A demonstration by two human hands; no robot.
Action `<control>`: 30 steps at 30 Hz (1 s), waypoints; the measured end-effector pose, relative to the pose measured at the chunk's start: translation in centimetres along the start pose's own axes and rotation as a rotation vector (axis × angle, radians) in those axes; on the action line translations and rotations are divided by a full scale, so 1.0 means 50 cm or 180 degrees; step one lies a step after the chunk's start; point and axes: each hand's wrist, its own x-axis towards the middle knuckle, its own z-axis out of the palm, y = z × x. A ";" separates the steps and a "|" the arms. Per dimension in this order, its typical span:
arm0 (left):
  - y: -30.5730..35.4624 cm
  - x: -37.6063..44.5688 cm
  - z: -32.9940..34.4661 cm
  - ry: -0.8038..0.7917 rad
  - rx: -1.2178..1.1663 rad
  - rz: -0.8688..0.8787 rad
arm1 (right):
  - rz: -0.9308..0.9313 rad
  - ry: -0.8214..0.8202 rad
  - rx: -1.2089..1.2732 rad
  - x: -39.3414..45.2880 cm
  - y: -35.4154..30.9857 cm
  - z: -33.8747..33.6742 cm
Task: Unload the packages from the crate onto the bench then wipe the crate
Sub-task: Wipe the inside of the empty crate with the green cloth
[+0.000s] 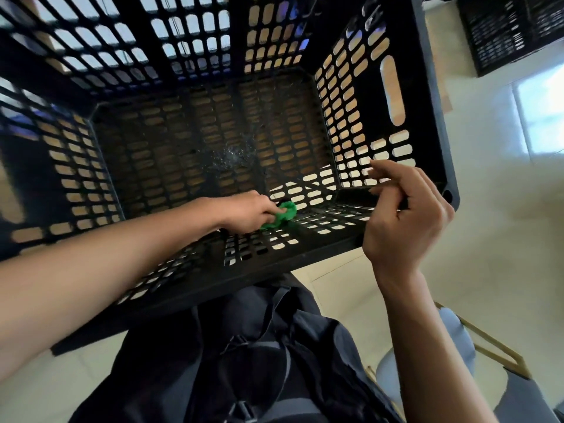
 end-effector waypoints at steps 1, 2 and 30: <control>0.007 -0.009 -0.009 0.0032 -0.0124 -0.0011 | 0.0005 0.0002 -0.0005 -0.001 0.001 0.001; 0.017 -0.018 -0.021 0.0056 -0.0280 -0.0038 | 0.0006 0.0006 -0.0014 -0.001 0.001 0.002; 0.076 -0.126 -0.071 0.0030 -0.0073 0.0227 | 0.0162 -0.1004 -0.0422 0.019 -0.033 -0.025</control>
